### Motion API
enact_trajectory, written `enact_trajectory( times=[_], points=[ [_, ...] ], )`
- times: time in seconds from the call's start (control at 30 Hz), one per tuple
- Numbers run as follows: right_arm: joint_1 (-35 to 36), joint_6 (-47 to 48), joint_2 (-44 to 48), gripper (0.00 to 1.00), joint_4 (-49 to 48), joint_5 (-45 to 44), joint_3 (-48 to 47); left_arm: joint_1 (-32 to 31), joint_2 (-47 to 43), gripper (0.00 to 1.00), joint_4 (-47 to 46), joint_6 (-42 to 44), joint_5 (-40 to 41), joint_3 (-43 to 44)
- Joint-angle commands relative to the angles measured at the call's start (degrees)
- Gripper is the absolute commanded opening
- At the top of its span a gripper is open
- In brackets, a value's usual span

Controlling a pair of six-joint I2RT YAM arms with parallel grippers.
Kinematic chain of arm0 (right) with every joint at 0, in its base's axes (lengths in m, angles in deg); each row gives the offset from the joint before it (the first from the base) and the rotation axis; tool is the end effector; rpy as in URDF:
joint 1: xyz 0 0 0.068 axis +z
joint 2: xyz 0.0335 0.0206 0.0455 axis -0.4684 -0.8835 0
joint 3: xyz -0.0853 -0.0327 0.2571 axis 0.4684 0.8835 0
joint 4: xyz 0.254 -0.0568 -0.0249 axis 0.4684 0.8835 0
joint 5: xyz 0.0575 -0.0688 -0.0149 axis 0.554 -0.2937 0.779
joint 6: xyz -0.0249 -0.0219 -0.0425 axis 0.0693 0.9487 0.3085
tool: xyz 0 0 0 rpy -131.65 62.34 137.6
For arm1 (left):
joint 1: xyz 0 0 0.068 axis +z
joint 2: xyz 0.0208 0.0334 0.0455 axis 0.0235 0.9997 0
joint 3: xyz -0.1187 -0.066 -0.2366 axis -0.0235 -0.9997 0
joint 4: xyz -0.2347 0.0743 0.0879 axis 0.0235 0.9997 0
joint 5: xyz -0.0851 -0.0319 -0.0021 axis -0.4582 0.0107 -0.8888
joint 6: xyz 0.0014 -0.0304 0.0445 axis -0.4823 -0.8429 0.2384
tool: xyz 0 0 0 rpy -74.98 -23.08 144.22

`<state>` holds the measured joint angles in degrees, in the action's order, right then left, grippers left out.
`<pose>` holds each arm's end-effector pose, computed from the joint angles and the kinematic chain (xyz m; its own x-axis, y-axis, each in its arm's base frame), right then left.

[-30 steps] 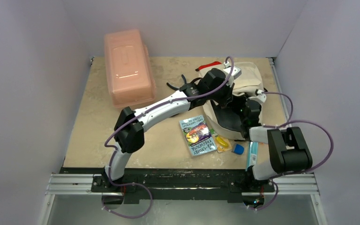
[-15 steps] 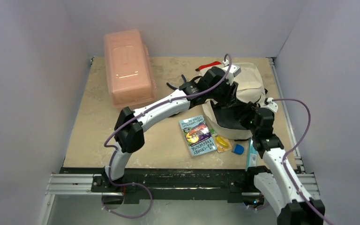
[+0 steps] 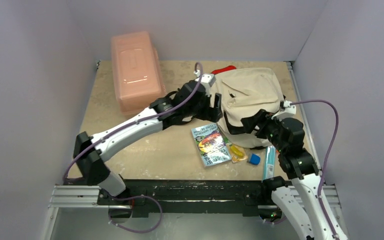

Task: Pack the student bag
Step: Place the book in the student bag, then pick up the book from the center of the board.

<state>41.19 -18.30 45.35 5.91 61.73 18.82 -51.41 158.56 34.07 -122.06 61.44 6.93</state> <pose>0.1309 0.0316 0.3070 -0.3897 0.4515 -0.8027 -0.0502 0.8599 0.5080 0.2339 -0.3048 0.3519 -0.6884 0.0286 -0.7248 0.4777 0.7698 -0.4233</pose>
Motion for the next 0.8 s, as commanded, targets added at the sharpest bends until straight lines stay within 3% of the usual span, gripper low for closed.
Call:
enact_trajectory(
  times=[0.0, 0.17, 0.33, 0.47, 0.63, 0.77],
  points=[
    [1.53, 7.78, -6.71, 0.79, -1.22, 12.99, -4.63, 1.99, -10.38, 0.79, 1.25, -4.76, 4.41, -11.47],
    [13.92, 7.22, -14.90, 0.78, -9.93, 10.98, -2.40, 2.74, -15.21, 0.78, -0.34, -13.58, -0.79, -24.16],
    [25.70, 4.47, -28.69, 0.77, -16.68, 8.66, -3.35, 3.16, -16.42, 0.78, -3.94, -27.02, -0.84, -34.07],
    [26.80, 4.75, -37.27, 0.68, -16.39, 2.98, -2.57, 4.90, -16.21, 0.78, -14.39, -35.56, -4.20, -42.09],
    [26.24, 3.96, -39.34, 0.60, -15.55, -2.04, -0.15, 7.19, -12.02, 0.75, -31.23, -43.74, -10.57, -49.85],
    [23.21, 2.42, -39.19, 0.60, -17.16, -2.00, 2.11, 7.23, -9.00, 0.72, -34.84, -44.37, -12.35, -50.59]
  ],
)
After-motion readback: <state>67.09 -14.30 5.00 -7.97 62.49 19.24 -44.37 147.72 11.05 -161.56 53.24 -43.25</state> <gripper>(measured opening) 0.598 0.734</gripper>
